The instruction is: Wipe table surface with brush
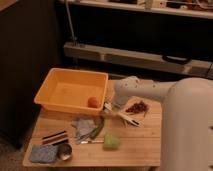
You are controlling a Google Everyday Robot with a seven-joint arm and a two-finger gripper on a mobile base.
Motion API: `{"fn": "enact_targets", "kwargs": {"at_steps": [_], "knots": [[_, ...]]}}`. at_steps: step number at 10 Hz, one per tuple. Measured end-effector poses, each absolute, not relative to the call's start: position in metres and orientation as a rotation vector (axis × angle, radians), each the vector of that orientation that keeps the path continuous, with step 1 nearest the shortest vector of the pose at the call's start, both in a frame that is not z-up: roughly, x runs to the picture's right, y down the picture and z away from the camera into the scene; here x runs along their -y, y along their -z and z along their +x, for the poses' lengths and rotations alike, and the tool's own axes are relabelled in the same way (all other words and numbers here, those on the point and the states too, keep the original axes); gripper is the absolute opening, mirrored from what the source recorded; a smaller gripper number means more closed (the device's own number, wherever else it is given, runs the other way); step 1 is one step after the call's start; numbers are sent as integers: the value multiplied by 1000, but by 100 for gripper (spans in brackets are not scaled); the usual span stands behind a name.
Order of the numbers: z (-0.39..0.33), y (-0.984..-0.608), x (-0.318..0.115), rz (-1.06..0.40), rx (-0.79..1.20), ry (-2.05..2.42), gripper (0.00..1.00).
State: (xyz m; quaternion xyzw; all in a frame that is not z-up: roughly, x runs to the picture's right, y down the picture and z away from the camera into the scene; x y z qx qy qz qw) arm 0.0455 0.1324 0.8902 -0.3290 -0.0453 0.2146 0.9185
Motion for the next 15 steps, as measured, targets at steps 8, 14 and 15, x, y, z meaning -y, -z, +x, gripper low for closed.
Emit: {"fn": "enact_targets", "kwargs": {"at_steps": [8, 14, 15], "knots": [[153, -907, -126, -625, -85, -588, 0], [168, -858, -186, -664, -117, -571, 0], [164, -849, -196, -671, -119, -560, 0]]}}
